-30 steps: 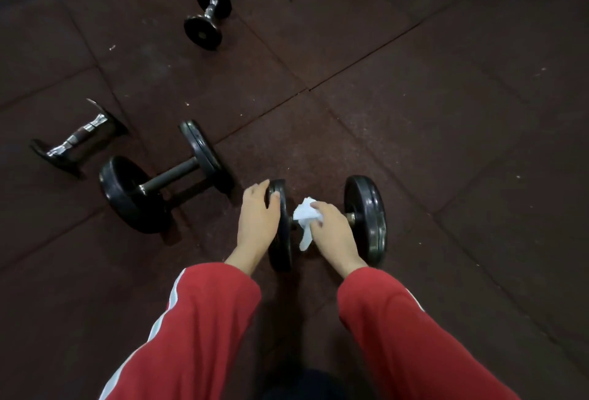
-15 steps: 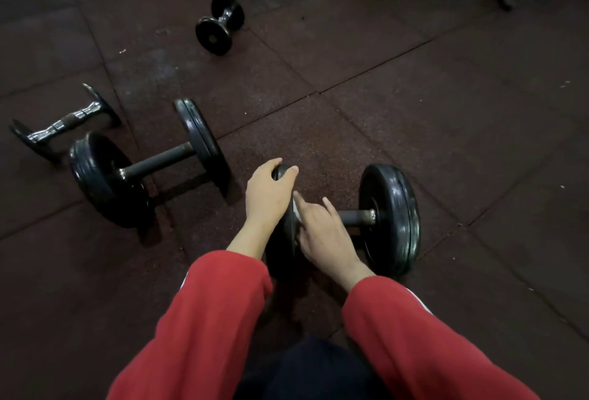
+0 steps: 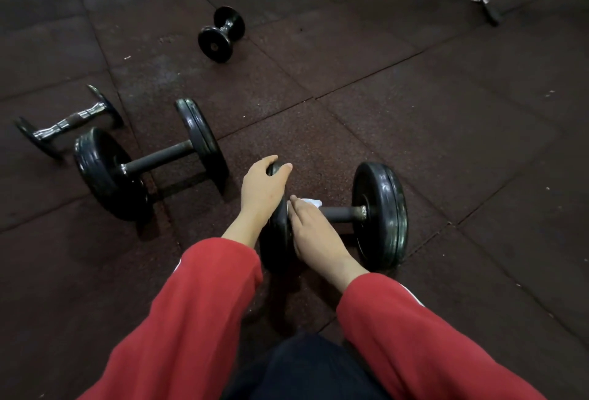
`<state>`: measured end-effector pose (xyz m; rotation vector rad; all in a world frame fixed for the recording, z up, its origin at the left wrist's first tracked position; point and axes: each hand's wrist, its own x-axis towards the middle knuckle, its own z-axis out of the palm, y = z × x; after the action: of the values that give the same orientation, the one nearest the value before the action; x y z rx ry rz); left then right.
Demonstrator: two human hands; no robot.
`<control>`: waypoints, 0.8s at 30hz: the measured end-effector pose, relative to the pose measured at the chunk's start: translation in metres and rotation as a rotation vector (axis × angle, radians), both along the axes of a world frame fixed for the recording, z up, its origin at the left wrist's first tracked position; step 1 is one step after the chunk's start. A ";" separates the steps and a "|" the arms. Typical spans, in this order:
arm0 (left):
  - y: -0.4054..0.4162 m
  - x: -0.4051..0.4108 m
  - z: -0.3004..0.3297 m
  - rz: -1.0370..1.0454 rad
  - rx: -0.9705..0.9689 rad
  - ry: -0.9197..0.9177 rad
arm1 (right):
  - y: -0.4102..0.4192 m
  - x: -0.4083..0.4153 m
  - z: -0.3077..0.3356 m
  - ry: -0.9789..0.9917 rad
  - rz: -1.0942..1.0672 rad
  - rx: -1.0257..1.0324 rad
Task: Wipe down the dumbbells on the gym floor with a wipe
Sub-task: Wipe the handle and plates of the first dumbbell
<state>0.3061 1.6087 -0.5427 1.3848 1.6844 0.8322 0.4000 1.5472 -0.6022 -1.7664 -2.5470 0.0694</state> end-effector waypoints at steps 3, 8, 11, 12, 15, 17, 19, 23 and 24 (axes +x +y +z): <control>-0.001 0.000 0.000 -0.005 0.000 -0.008 | -0.005 0.004 -0.006 -0.018 -0.014 0.069; -0.002 -0.001 -0.002 -0.003 0.021 -0.006 | -0.007 0.013 -0.012 -0.084 -0.088 0.053; -0.002 0.000 -0.002 0.010 0.030 -0.004 | -0.003 0.010 -0.003 -0.056 -0.135 0.024; -0.001 0.000 -0.002 0.012 0.030 -0.001 | 0.000 0.011 0.001 -0.028 -0.124 -0.005; 0.000 -0.001 -0.001 0.008 0.026 0.004 | 0.015 0.018 0.020 0.058 -0.121 -0.167; 0.000 -0.001 -0.001 0.007 0.020 0.001 | 0.025 0.021 0.036 0.158 -0.241 -0.199; 0.000 -0.001 -0.001 0.005 0.026 0.010 | 0.030 0.018 0.045 0.279 -0.275 -0.019; -0.002 -0.001 -0.001 0.000 0.034 0.021 | 0.023 0.006 0.034 0.467 -0.313 0.154; -0.002 -0.002 -0.001 0.004 0.036 0.020 | 0.019 0.004 0.024 0.376 -0.369 0.233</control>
<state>0.3046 1.6066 -0.5436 1.4186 1.6953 0.8579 0.4043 1.5661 -0.5781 -1.8840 -1.8667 0.0796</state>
